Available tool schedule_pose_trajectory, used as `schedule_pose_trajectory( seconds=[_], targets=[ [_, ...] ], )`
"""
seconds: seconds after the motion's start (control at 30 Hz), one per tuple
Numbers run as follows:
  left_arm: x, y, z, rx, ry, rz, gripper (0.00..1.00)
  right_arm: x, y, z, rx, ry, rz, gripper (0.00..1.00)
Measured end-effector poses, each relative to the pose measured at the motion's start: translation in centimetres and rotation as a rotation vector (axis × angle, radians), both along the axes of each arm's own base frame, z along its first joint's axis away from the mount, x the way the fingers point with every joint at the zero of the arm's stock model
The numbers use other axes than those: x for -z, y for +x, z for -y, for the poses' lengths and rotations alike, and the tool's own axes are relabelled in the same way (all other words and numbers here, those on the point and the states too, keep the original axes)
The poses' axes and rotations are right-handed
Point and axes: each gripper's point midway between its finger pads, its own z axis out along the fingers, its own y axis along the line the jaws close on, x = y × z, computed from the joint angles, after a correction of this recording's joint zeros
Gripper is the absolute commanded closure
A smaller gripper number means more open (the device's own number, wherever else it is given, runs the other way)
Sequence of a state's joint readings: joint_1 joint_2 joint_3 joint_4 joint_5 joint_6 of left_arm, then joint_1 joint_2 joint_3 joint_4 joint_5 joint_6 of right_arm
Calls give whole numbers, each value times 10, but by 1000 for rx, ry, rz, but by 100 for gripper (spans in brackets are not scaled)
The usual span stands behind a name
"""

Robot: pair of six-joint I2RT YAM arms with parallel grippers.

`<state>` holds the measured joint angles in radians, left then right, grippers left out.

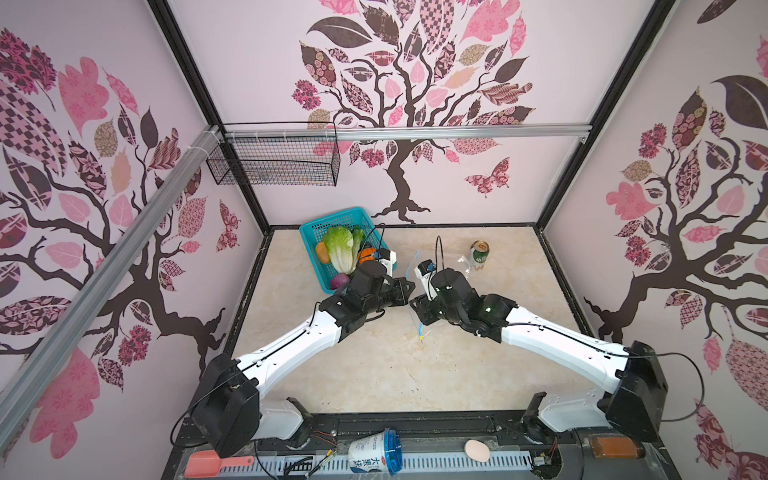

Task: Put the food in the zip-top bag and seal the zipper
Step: 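Pull the zipper lips apart with both grippers to open the bag mouth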

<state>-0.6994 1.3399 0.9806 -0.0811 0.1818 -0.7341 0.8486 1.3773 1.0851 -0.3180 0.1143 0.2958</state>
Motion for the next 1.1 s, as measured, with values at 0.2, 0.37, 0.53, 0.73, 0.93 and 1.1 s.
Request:
schedule_pose_trajectory(
  seconds=[0.2,0.37,0.53,0.73,0.93,1.1],
  targets=[
    [-2,-2,-3,-6,-10,11,100,-1,6,6,40,-18,22,55],
    [4,-4,-4,-7,-2,0,100,-9,6,13,67,-18,45,50],
    [4,-3,-5,-15,-1,-1,100,-37,0,16,48,54,105,41],
    [5,-2,-6,-20,-1,-2,100,-42,-1,20,45,96,127,52],
    [1,-3,-7,-22,-6,5,100,-25,10,27,74,91,95,59],
    [-1,-3,-7,-23,-8,8,100,-9,14,29,75,102,57,61]
  ],
)
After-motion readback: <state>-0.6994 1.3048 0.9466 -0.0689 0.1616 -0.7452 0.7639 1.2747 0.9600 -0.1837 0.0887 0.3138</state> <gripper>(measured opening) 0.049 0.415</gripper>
